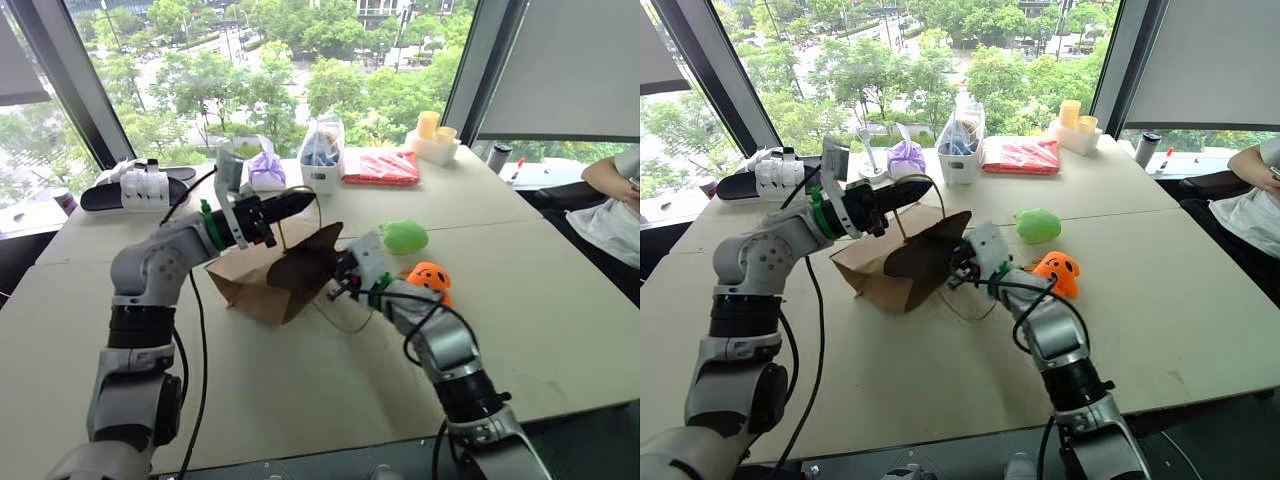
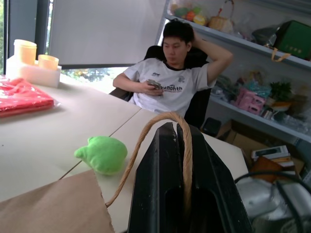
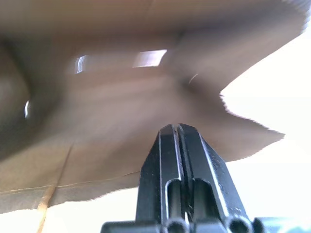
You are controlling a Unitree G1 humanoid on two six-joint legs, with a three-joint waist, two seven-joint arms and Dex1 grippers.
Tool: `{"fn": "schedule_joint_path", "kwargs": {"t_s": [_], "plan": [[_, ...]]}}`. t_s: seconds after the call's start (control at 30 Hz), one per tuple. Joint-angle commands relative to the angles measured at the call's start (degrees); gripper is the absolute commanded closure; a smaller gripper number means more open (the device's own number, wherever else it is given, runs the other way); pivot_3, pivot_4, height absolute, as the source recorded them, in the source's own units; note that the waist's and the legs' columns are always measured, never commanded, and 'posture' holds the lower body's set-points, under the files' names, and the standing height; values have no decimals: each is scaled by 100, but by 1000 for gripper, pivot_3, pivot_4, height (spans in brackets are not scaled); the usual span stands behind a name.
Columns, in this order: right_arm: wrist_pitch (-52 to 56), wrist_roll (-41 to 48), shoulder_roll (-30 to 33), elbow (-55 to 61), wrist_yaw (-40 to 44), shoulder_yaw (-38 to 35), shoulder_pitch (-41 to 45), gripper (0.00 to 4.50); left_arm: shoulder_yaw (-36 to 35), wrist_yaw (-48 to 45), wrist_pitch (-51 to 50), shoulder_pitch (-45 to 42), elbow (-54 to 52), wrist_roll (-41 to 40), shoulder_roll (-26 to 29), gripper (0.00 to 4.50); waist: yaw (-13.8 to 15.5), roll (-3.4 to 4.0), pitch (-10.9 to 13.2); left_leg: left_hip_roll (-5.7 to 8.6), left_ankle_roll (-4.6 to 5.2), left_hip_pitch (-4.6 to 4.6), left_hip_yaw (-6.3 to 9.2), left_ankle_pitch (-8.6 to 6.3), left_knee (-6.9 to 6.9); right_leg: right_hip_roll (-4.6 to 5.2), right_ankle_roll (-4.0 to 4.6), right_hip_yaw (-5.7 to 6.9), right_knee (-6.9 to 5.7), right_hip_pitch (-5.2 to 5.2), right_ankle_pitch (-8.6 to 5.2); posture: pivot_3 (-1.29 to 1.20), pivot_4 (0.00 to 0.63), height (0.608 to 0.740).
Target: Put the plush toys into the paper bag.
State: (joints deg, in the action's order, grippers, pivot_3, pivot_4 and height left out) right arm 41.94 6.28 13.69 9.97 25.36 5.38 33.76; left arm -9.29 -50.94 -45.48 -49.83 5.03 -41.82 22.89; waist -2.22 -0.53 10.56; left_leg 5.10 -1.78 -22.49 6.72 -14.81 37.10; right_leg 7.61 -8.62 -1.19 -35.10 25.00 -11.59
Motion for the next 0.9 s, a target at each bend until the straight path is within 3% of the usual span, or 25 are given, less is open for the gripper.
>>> {"fn": "schedule_joint_path", "kwargs": {"t_s": [0.03, 0.1, 0.17, 0.33, 0.43, 0.7, 0.9], "plan": [[777, 397, 528, 886, 140, -697, -202, 4500, 13, 16, 33, 73, -312, -121, -20, 4441, 19, 0, 0, 0, 1, 0, -1, 0, 0, 0, 0, 0, 0, -1, 0, 0, 150, 740], [969, 467, 930, 1087, 207, -956, -404, 4500, 11, 21, 30, 100, -339, -136, -31, 4441, 43, 0, 0, 1, 10, 2, -5, -5, 1, 1, 0, 0, 4, -6, 0, 0, 150, 740], [1004, 548, 1228, 1115, 252, -1203, -556, 3959, 3, 17, 41, 97, -318, -145, -32, 4500, 77, 0, 0, 1, 38, 2, -12, -21, 2, 1, 0, 0, 6, -7, 0, 0, 150, 740], [951, 556, 1831, 989, 342, -1500, -877, 1574, 21, 24, 82, 139, -328, -145, -67, 4500, 121, -1, 0, -1, 38, 6, -20, -21, 3, 0, 0, -3, 6, -7, 0, 0, 150, 740], [841, 461, 1885, 837, 201, -1364, -984, 56, 30, 32, 104, 163, -355, -139, -68, 4500, 140, -1, 0, 0, 38, 6, -28, -21, 9, 1, 0, -3, 9, -13, 0, 0, 150, 740], [625, 380, 1682, -176, 148, -927, -1026, 56, -10, 150, 117, 189, -416, -186, -116, 4500, 140, -1, 0, -1, 37, 6, -27, -21, 9, 1, 0, -3, 10, -15, 0, 0, 150, 740], [-635, -483, 1836, -1679, 95, -114, -740, 56, -47, 220, 154, 159, -411, -217, -132, 4500, 132, -6, -3, 0, 36, 17, -31, -20, 12, 0, 0, -1, 13, -29, 0, 0, 150, 740]]}}
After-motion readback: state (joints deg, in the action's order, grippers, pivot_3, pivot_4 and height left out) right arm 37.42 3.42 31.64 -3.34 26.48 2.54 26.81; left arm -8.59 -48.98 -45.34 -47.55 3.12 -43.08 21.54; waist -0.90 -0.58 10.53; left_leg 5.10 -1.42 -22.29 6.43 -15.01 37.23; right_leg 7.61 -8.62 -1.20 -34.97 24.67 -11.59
